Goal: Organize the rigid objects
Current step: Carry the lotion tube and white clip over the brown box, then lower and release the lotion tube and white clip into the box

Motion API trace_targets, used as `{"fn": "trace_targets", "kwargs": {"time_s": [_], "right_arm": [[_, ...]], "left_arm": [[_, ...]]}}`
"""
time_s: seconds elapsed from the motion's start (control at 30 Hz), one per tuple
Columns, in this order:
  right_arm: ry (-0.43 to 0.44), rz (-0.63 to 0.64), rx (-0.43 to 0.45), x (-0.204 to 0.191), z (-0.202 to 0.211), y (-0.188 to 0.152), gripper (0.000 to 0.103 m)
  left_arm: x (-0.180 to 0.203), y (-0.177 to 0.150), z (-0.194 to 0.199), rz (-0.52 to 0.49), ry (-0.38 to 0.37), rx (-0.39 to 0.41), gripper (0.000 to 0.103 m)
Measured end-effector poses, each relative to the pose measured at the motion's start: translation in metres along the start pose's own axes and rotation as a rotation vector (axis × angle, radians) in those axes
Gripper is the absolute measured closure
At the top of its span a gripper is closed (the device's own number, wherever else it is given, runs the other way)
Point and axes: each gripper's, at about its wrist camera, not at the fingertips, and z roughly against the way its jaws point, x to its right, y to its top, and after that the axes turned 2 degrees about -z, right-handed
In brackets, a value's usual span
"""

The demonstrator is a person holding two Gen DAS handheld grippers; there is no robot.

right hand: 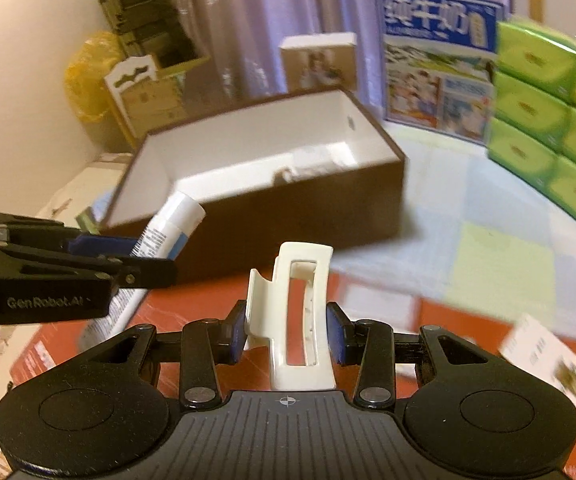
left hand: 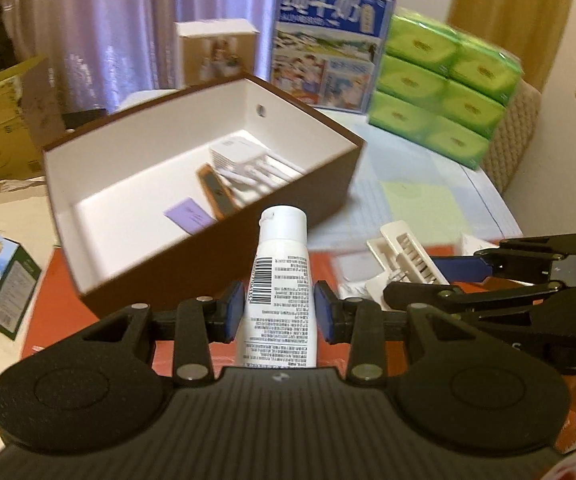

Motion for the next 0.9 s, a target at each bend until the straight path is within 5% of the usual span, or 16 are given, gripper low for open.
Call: {"fn": "trace_targets", "kwargs": {"time_s": [0.47,0.9], "right_arm": [[0.105,0.086,0.053,-0.046,-0.07,0.1,0.066],[0.101,0.104,-0.013,-0.051,-0.15,0.144,0.066]], "left_arm": [[-0.082,0.054,-0.01,0.118,0.115,0.068,0.07],[-0.14,0.081,-0.071,0.184,0.159,0.013,0.07]]}}
